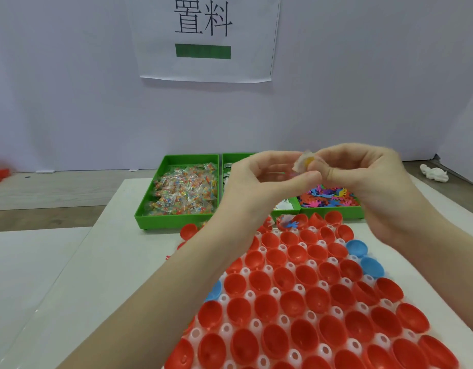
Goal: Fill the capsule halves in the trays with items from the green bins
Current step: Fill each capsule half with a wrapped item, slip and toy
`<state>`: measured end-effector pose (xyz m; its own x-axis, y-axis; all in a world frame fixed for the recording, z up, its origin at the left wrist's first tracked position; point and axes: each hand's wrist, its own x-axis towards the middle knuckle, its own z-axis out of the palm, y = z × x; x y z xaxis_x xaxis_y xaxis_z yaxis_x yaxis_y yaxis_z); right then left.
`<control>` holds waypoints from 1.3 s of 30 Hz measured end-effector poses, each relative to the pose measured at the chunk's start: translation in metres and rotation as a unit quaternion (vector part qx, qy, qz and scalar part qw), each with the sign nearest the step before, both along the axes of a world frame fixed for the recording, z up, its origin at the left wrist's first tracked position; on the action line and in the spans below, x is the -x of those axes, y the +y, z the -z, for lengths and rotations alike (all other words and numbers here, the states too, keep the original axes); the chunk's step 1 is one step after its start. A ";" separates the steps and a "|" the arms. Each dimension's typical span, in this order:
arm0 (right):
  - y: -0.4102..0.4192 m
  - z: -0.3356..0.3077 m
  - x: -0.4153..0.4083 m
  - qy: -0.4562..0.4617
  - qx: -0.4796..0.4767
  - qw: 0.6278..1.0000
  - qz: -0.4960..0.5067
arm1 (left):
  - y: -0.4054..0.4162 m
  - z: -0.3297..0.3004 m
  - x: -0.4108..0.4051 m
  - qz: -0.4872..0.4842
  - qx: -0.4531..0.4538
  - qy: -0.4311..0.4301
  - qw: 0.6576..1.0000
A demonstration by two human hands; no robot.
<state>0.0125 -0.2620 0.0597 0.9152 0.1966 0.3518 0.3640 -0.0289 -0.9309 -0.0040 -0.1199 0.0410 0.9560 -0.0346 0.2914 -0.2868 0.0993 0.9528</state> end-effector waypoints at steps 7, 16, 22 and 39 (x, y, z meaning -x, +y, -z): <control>-0.011 0.015 -0.005 0.210 -0.094 0.970 -0.081 | -0.014 0.003 -0.006 -0.016 -0.101 -0.103 0.989; -0.029 0.001 -0.023 -0.101 0.233 0.966 0.048 | -0.016 0.006 -0.037 -0.039 -0.313 -0.143 0.938; -0.029 0.022 -0.049 -0.139 0.291 0.943 0.085 | -0.018 0.022 -0.063 -0.029 -0.292 -0.067 0.954; -0.028 0.082 -0.086 -0.021 0.331 0.937 0.112 | -0.030 0.073 -0.091 -0.082 -0.610 -0.021 0.788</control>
<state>0.0980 -0.2898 -0.0225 0.9476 0.1896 0.2571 0.3159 -0.6749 -0.6668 0.0872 -0.1503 -0.0322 0.9669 -0.1916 0.1683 -0.2354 -0.9245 0.2997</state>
